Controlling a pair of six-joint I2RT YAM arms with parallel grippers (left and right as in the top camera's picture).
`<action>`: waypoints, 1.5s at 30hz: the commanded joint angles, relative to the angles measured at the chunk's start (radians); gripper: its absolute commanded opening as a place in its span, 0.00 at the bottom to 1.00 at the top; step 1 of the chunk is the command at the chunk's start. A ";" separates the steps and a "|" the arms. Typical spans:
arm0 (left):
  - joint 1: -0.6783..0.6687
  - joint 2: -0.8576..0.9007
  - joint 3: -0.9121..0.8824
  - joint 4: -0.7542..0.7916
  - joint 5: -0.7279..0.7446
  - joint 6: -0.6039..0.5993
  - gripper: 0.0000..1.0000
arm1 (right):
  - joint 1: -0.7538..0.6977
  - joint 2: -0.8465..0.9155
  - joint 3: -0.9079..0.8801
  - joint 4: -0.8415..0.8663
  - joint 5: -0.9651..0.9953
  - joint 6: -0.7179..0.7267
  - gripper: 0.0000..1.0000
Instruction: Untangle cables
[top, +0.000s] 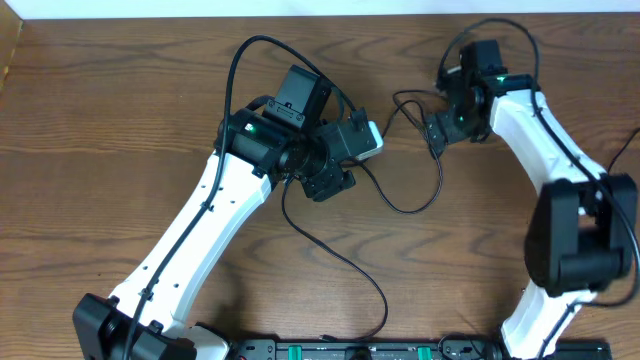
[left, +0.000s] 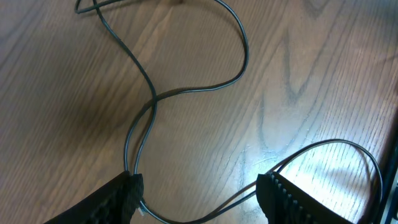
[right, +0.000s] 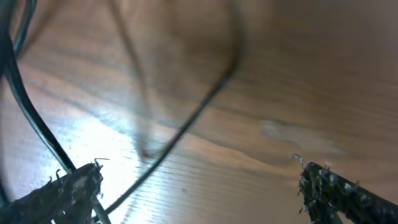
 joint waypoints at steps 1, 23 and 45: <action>0.003 0.013 -0.008 -0.001 0.013 0.006 0.64 | 0.000 -0.092 0.028 -0.004 0.109 0.100 0.99; 0.023 0.072 -0.008 0.001 -0.249 -0.032 0.59 | 0.044 -0.099 0.003 -0.148 -0.146 0.081 0.99; 0.412 0.067 -0.008 0.133 -0.257 -0.550 0.59 | 0.117 -0.099 -0.250 0.016 -0.146 0.071 0.90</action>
